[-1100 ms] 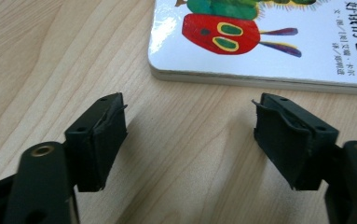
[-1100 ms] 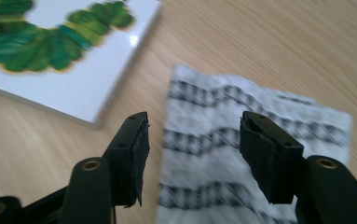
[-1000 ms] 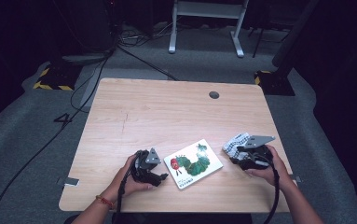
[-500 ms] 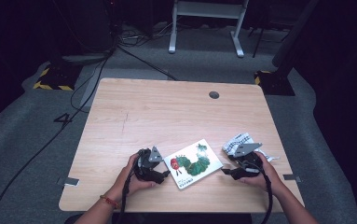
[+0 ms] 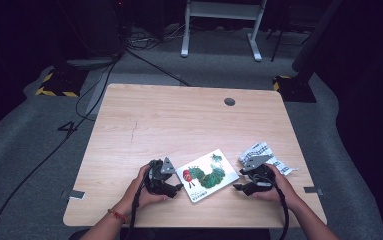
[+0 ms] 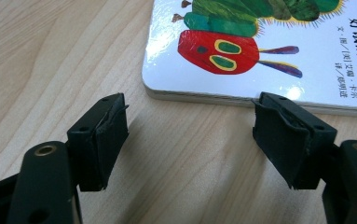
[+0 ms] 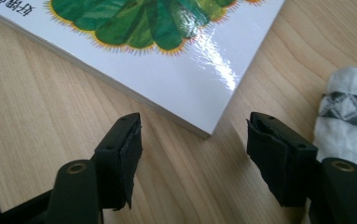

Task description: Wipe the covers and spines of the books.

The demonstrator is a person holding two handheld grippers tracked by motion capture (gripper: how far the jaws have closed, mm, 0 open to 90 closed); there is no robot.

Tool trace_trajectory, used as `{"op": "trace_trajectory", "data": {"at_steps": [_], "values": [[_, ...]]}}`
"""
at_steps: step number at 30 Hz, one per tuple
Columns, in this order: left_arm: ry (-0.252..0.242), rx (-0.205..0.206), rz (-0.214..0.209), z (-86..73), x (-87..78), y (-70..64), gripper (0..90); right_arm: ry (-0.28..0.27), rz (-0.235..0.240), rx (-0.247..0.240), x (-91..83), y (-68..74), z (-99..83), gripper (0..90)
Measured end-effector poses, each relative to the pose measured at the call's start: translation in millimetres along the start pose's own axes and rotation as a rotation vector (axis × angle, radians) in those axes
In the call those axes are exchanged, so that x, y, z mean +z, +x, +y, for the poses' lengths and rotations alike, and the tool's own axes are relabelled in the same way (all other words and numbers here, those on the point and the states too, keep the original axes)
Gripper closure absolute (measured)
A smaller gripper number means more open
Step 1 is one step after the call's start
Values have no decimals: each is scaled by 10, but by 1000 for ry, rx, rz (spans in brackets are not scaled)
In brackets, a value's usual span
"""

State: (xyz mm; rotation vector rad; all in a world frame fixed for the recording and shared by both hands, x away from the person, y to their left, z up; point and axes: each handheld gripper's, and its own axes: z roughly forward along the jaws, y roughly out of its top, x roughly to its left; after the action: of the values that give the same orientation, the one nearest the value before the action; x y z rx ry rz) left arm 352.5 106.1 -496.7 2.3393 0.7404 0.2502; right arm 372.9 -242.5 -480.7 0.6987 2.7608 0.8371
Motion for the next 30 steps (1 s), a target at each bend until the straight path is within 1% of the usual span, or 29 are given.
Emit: {"op": "trace_trajectory", "data": {"at_steps": [1, 5, 8, 9, 13, 14, 22, 24, 26, 30], "values": [[3, -1, -1, -2, -4, 1, 261, 8, -4, -9, 30, 34, 28, 334], [-3, -2, 1, -10, -3, 3, 257, 6, -26, -3, 61, 58, 75, 318], [-4, 1, -2, -12, -2, 11, 251, -2, -18, 2, 81, 74, 87, 308], [-4, 1, -2, -12, -1, 12, 249, -3, -20, 9, 89, 83, 93, 305], [-6, 1, -2, -13, 1, 13, 246, -5, -27, 3, 109, 103, 117, 274], [-7, 1, -2, -14, 1, 13, 246, -4, -27, 8, 111, 106, 119, 269], [-7, 3, -5, -14, 2, 15, 244, -12, -36, 15, 116, 123, 122, 262], [-7, 8, -10, -17, 2, 17, 238, -25, -39, 22, 106, 126, 128, 271], [-7, 8, -13, -19, 1, 16, 233, -35, -41, 18, 100, 128, 132, 277], [1, 28, -25, -21, -5, 7, 219, -47, -41, 28, 103, 126, 136, 279]]}}
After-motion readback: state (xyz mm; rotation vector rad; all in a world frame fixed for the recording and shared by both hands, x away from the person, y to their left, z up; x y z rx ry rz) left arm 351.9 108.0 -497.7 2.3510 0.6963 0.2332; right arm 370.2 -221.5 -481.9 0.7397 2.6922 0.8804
